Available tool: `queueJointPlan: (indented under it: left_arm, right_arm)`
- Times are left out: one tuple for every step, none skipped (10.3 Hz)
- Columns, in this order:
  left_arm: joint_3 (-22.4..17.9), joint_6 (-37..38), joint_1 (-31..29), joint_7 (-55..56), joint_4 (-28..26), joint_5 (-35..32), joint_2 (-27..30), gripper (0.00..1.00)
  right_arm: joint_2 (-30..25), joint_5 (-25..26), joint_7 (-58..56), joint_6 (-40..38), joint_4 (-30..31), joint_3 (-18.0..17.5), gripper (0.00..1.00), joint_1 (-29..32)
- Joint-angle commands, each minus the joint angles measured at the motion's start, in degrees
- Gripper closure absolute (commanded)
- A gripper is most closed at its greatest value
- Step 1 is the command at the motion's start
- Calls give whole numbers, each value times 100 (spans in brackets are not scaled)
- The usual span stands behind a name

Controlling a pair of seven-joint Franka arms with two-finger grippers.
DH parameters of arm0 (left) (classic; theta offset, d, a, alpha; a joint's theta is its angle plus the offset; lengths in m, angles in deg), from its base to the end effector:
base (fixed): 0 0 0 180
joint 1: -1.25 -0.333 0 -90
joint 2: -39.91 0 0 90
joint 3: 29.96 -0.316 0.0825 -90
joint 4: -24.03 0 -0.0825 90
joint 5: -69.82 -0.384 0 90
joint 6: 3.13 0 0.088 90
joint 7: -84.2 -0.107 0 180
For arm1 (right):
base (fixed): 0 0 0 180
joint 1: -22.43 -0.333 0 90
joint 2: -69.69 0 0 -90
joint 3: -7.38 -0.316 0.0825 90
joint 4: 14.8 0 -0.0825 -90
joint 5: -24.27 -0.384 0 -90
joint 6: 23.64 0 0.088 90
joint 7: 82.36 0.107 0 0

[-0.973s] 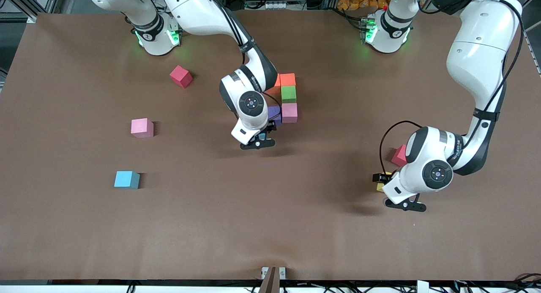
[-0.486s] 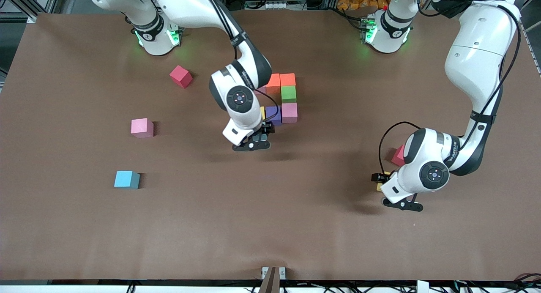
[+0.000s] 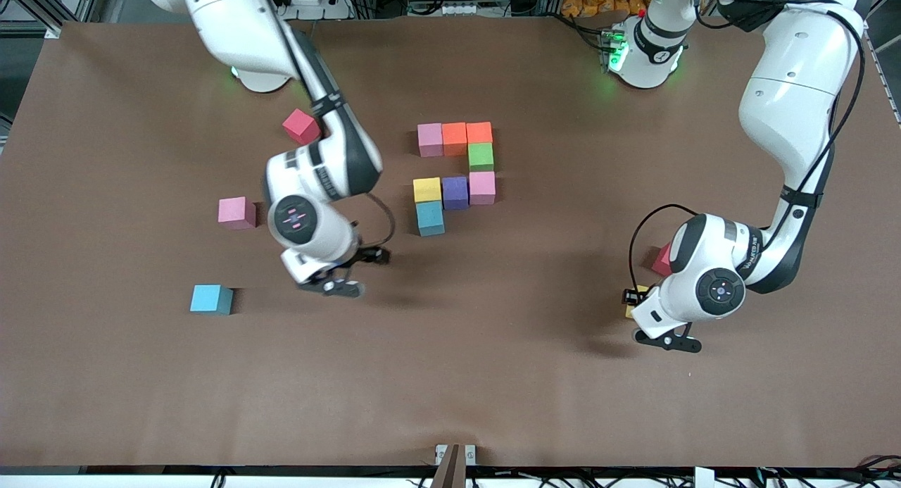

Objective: Form number 2 with 11 blocks

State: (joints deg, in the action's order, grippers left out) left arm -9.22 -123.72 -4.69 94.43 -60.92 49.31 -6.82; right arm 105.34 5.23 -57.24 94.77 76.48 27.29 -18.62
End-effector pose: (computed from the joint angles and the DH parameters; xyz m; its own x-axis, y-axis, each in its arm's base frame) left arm 0.6903 -0.1231 0.1997 0.9734 -0.1911 -0.1266 -0.1977 -0.9794 -0.0419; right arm 0.6177 0.2903 0.2777 0.9733 -0.1902 -0.1282 -0.1944 -0.9807 -0.0210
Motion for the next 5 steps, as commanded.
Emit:
queueJointPlan:
  left_arm:
    - [-17,-70,241,31,13,-120,15,61]
    - [-17,-70,381,49,31,-111,33,64]
    - [-8,-70,400,58,40,-102,68,65]
    - [88,-61,435,67,144,-59,77,67]
    - [158,-61,653,197,276,-23,77,67]
  right_arm:
    - [-137,93,-269,-56,144,363,0,51]
    - [-128,93,-637,-56,127,417,0,331]
    - [-102,93,-1180,-56,118,418,0,716]
    - [-58,93,-1786,-38,101,418,0,1112]
    - [21,93,-2279,-30,83,418,0,1446]
